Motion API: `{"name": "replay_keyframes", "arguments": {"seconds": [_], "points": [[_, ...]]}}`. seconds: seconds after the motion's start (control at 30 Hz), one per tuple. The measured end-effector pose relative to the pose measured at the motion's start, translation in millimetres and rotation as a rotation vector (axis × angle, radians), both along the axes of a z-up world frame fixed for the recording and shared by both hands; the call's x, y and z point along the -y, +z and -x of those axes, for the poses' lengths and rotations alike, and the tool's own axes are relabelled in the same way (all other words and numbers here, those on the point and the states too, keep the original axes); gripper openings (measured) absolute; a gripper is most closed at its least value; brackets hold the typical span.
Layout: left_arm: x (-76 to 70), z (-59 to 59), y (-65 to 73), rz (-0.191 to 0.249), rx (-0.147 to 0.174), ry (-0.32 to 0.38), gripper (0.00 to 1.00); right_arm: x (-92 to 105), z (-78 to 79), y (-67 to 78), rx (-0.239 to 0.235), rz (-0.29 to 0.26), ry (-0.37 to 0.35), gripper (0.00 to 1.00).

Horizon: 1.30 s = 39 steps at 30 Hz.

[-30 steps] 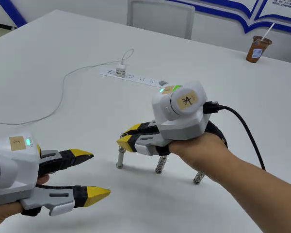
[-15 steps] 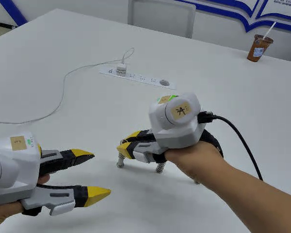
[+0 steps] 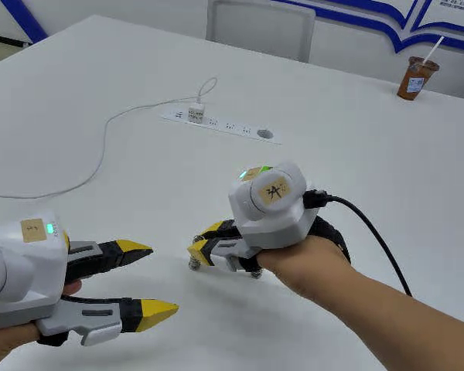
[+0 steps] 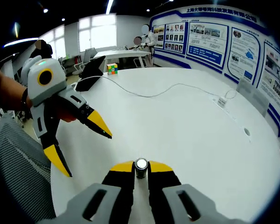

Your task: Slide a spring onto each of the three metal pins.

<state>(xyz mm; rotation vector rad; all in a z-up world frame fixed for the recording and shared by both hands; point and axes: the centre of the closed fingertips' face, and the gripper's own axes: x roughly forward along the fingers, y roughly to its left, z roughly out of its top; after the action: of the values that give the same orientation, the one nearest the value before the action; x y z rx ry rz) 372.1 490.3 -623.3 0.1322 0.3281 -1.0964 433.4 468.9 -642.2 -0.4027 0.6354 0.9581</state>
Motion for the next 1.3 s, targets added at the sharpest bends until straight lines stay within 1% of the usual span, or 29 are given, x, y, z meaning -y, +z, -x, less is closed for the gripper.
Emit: {"name": "replay_keyframes", "arguments": {"seconds": [0.13,0.2,0.43,0.53,0.67,0.77,0.87,1.07,1.3], "points": [[0.8,0.1,-0.4,-0.002,-0.001,-0.002,0.53,0.6,0.1,-4.4,0.001,0.020,0.006,0.12],[1.4,0.2,-0.2,-0.002,-0.001,-0.003,0.53,1.5,0.8,-6.7,-0.005,0.027,0.006,0.12],[1.8,0.6,-0.4,-0.003,-0.001,-0.003,0.53,2.3,1.3,-8.4,-0.009,0.033,0.010,0.12],[1.5,0.2,0.2,-0.003,0.000,-0.002,0.53,2.9,2.2,-8.6,-0.013,0.031,0.007,0.14],[0.5,-1.5,1.4,-0.004,0.004,-0.002,0.54,5.0,4.8,-4.2,-0.005,0.022,0.003,0.16],[0.9,-2.2,2.7,-0.005,0.007,-0.003,0.54,10.1,6.8,-1.5,0.003,0.020,-0.004,0.17],[2.3,-2.2,3.6,-0.002,0.008,-0.005,0.54,15.0,9.5,4.1,0.011,0.005,-0.019,0.18],[4.5,-1.8,4.3,-0.002,0.011,-0.008,0.56,22.0,21.9,15.0,0.030,-0.012,-0.021,0.20],[4.0,-1.5,4.7,-0.003,0.011,-0.008,0.57,31.2,39.3,20.2,0.034,-0.023,-0.016,0.23]]}}
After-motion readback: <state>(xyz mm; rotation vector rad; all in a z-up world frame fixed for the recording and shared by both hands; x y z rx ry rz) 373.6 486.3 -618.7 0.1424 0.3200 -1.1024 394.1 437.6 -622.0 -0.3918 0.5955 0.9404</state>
